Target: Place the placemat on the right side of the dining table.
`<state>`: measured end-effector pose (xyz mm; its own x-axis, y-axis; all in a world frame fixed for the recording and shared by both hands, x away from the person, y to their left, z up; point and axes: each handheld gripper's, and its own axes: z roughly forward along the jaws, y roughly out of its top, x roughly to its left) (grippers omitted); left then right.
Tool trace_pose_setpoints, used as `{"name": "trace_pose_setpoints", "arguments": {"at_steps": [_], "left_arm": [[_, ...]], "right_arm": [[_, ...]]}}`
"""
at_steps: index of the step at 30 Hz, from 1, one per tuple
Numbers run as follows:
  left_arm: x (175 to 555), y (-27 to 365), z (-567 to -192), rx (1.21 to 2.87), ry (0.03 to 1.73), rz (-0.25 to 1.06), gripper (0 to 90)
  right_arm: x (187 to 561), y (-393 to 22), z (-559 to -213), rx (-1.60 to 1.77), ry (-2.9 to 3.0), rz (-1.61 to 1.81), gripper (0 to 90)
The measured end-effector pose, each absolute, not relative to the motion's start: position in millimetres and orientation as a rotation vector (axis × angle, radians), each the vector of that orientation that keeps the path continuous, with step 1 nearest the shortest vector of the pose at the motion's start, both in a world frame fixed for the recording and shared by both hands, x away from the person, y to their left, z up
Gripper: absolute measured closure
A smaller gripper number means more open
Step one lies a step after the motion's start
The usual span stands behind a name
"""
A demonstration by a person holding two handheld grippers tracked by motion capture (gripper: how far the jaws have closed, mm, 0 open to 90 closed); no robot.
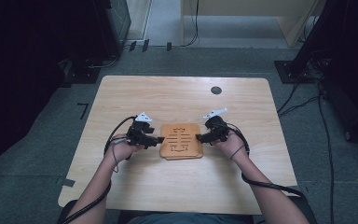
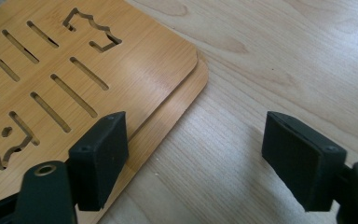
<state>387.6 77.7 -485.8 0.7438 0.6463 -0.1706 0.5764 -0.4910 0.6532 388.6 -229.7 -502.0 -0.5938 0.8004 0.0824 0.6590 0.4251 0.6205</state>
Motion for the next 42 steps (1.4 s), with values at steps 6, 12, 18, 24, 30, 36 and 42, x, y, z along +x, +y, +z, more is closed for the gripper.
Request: {"name": "trace_pose_setpoints", "arguments": {"at_steps": [6,12,18,24,30,36,42], "left_arm": [[385,76,-486,2.227,0.905,0.125,30.3],[384,74,-486,2.236,0.895,0.122,30.3],[383,71,-487,2.237,0.889,0.119,30.3],[382,69,-488,2.239,0.882,0.114,30.3],[381,67,-489,2.25,0.876,0.109,30.0],[381,68,-490,2.248,0.874,0.116,29.5],[381,67,-491,2.25,0.871,0.116,28.7]], "right_arm": [[390,-226,-503,1.253,2.447,0.917,17.9],[391,-223,-504,1.261,2.444,0.916,17.2],[392,-219,-505,1.273,2.433,0.923,16.4],[392,-214,-506,1.299,2.429,0.936,15.2],[393,-212,-506,1.307,2.419,0.932,15.0],[394,-207,-506,1.296,2.419,0.932,15.0],[392,-198,-506,1.278,2.418,0.928,14.5]]}}
